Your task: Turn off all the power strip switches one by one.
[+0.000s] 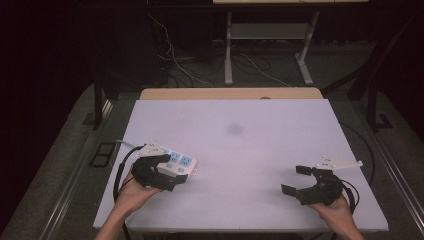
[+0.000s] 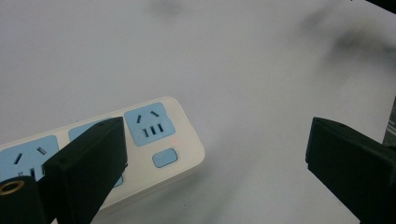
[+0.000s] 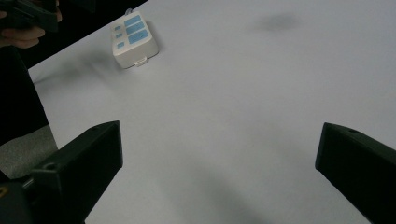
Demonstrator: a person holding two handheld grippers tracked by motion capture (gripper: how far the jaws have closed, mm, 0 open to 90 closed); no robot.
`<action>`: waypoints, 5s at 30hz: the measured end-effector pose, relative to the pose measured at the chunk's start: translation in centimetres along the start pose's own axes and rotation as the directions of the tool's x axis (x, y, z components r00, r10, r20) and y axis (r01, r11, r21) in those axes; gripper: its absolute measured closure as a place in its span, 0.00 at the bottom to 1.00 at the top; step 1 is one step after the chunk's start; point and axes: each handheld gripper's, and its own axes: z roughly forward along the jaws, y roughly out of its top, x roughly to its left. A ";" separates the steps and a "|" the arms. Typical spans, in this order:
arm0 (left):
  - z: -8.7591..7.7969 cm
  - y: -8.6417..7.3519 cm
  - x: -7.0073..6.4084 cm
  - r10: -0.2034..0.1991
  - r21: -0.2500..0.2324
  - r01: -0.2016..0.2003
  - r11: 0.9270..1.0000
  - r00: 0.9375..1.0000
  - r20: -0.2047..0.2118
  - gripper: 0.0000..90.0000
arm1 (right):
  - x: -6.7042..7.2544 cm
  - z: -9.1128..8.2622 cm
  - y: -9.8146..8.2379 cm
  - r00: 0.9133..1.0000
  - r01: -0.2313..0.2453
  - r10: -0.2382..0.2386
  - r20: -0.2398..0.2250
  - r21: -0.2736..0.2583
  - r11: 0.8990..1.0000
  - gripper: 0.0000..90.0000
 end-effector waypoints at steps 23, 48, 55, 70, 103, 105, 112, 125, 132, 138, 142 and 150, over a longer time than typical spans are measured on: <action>0.8 1.6 1.9 0.020 0.095 -0.020 0.995 1.000 -0.004 0.26 | 0.1 0.2 0.0 1.000 0.003 -0.003 -0.004 0.013 1.000 0.01; 2.7 1.8 2.8 0.036 0.218 -0.033 0.975 0.999 -0.009 0.97 | 0.1 0.3 -0.1 1.000 0.011 -0.011 -0.006 0.016 1.000 0.01; 3.2 1.7 2.9 0.048 0.248 -0.045 0.968 0.999 -0.007 0.99 | 0.1 0.3 -0.1 1.000 0.013 -0.012 -0.007 0.021 1.000 0.01; 4.2 1.5 3.0 0.064 0.297 -0.058 0.953 0.998 -0.010 0.99 | 0.1 0.4 -0.1 1.000 0.018 -0.018 -0.011 0.025 1.000 0.01; 4.6 0.9 3.6 0.035 0.288 -0.038 0.957 0.999 0.015 1.00 | 0.3 0.3 -0.1 1.000 0.024 -0.023 -0.004 0.019 1.000 0.01; 4.6 0.9 3.6 0.030 0.286 -0.033 0.958 0.999 0.014 1.00 | 0.3 0.4 -0.1 1.000 0.023 -0.023 -0.003 0.020 1.000 0.01; 4.5 0.9 3.6 0.031 0.283 -0.033 0.958 0.999 0.013 1.00 | 0.2 0.4 -0.1 1.000 0.025 -0.025 -0.006 0.026 0.999 0.01; 4.5 0.9 2.9 0.103 0.282 -0.096 0.955 0.995 -0.010 0.99 | 0.2 0.4 -0.1 1.000 0.025 -0.025 -0.005 0.022 0.999 0.01; 4.1 1.2 2.7 0.118 0.287 -0.114 0.951 0.993 0.004 0.99 | 0.1 0.4 -0.1 1.000 0.022 -0.022 -0.005 0.021 1.000 0.01; 4.0 1.4 2.6 0.121 0.289 -0.120 0.950 0.993 0.013 0.99 | 0.1 0.3 -0.1 1.000 0.019 -0.019 -0.004 0.020 1.000 0.01; 3.5 1.9 2.5 0.129 0.282 -0.127 0.951 0.992 0.013 0.99 | 0.1 0.3 -0.1 1.000 0.021 -0.021 -0.005 0.020 1.000 0.01; 2.6 2.4 2.6 0.130 0.277 -0.127 0.952 0.991 0.009 0.99 | 0.1 0.3 -0.1 1.000 0.021 -0.021 -0.005 0.018 1.000 0.01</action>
